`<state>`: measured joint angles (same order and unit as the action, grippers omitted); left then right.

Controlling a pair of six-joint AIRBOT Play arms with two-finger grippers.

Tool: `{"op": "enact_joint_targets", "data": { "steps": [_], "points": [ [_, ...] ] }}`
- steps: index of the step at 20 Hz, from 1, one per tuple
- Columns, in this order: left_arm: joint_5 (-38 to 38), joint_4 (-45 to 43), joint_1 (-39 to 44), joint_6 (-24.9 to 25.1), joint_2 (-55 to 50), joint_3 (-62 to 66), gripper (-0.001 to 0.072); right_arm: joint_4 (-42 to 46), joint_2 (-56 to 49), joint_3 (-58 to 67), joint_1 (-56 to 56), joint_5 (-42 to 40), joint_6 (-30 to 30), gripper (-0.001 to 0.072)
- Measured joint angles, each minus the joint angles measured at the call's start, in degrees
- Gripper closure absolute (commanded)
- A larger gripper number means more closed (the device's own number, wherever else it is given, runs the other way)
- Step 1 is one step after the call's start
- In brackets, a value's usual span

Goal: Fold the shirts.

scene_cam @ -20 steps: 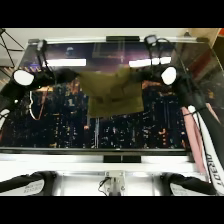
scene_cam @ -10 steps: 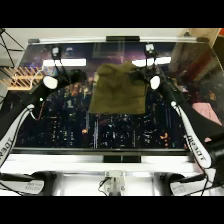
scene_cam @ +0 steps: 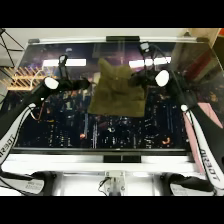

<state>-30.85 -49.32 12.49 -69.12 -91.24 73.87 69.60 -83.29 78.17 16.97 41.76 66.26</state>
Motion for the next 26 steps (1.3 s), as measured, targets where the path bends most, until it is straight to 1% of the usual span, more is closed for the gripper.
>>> {"op": "enact_joint_targets", "data": {
  "steps": [1,3,5,7,9,13,16,20,24,25,26],
  "points": [
    [-0.74,0.11,-0.13,-1.22,-0.15,0.00,0.0223,0.02,0.55,-0.63,0.35,4.24,-0.52,0.0577],
    [-1.99,1.38,-0.42,-3.76,-0.83,0.00,0.0164,0.13,1.22,-2.84,1.29,9.94,-0.98,0.0577],
    [-2.80,4.44,-0.57,-5.46,-2.10,0.00,0.0164,0.11,1.55,-5.66,2.75,13.55,-1.40,0.0577],
    [-3.37,7.98,-0.61,-6.43,-3.87,0.00,0.0166,0.90,1.75,-8.07,4.13,14.78,-1.51,0.0576],
    [-4.39,10.82,-0.70,-6.91,-5.99,0.00,0.0166,1.99,1.90,-9.46,4.76,14.71,-1.09,0.0576],
    [-7.56,13.14,-2.49,-6.97,-8.37,0.00,0.0166,3.19,2.82,-10.62,5.38,14.21,-0.35,0.0576],
    [-10.08,13.68,-4.68,-6.45,-9.05,0.02,0.0157,3.48,4.94,-10.86,5.51,11.69,0.24,0.0576],
    [-11.13,15.39,-5.40,-6.10,-10.29,0.02,0.0157,1.66,6.32,-10.99,5.57,8.68,0.61,0.0576],
    [-7.34,20.55,-4.13,-5.95,-11.78,0.02,0.0163,-0.52,6.67,-11.04,5.57,7.69,0.63,0.0576],
    [-6.14,21.62,-3.74,-5.92,-12.04,0.02,0.0189,-0.81,6.69,-11.04,5.57,7.58,0.63,0.0576],
    [-4.85,22.64,-3.39,-5.92,-12.35,0.02,0.0349,-0.98,6.73,-11.04,5.57,7.52,0.66,0.0576]
  ]
}}
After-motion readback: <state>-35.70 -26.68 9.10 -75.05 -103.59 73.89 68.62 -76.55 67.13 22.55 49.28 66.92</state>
